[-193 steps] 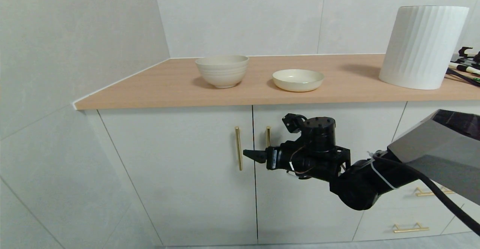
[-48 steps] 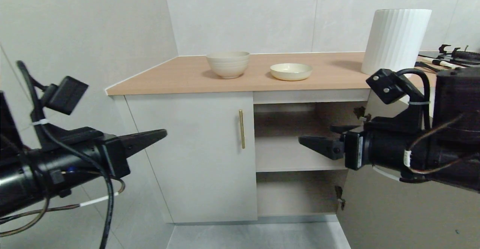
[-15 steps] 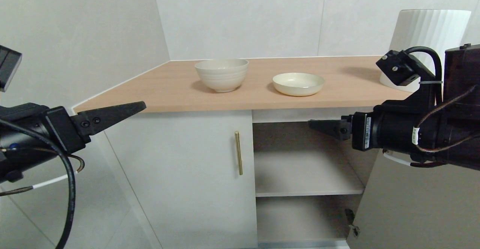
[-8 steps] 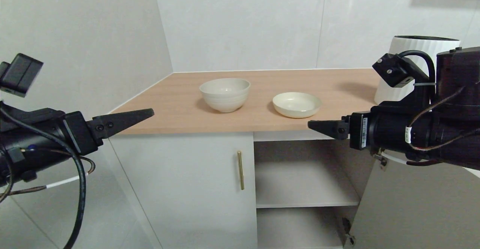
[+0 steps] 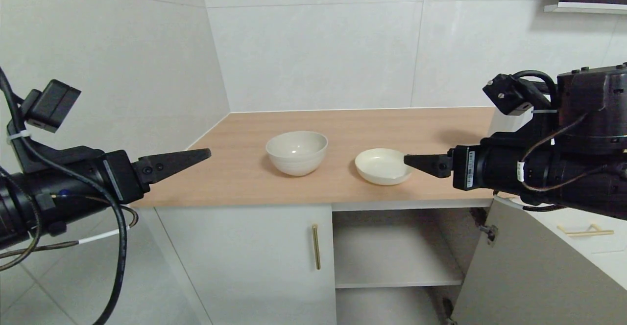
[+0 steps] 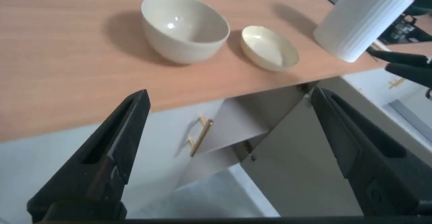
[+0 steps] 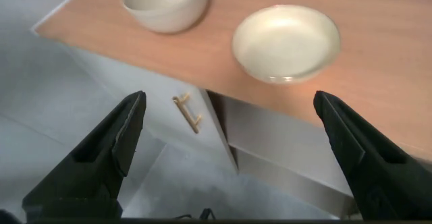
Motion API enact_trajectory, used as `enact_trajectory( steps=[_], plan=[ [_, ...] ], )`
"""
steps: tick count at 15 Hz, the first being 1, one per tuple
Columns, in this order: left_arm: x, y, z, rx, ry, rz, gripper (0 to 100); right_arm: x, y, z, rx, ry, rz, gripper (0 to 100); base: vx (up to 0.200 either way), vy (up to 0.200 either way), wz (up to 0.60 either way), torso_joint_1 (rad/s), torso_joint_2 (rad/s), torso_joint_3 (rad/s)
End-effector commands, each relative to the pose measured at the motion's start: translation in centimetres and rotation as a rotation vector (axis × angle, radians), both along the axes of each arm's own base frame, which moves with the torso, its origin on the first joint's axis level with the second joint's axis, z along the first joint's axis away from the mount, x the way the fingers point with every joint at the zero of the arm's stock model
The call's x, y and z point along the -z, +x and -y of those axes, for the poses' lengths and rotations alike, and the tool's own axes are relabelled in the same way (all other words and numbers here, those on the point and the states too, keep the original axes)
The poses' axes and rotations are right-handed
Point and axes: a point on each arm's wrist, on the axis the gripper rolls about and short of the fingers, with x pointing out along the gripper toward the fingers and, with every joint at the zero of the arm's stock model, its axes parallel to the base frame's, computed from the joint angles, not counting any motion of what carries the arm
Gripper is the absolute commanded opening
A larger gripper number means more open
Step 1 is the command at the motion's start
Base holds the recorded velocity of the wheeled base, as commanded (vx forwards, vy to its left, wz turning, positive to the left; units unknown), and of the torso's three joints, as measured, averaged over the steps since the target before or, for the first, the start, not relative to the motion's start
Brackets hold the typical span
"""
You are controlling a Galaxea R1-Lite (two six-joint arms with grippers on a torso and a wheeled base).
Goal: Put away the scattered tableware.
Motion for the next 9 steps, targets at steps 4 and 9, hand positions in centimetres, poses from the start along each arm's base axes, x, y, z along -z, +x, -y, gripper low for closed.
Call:
enact_trajectory(
  steps=[4, 9],
  plan=[
    [0.2, 1.6, 0.5, 0.011, 0.003, -0.027, 100, 0.8, 0.8, -0.5, 0.002, -0.009, -0.012, 100, 0.000, 0.000, 0.00, 0.193, -0.45, -0.250],
    [-2.1, 5.7, 2.3, 0.002, 0.024, -0.090, 100, 0.7, 4.2, -0.5, 0.098, -0.016, -0.074, 100, 0.000, 0.000, 0.00, 0.031, -0.06, -0.036]
  ],
)
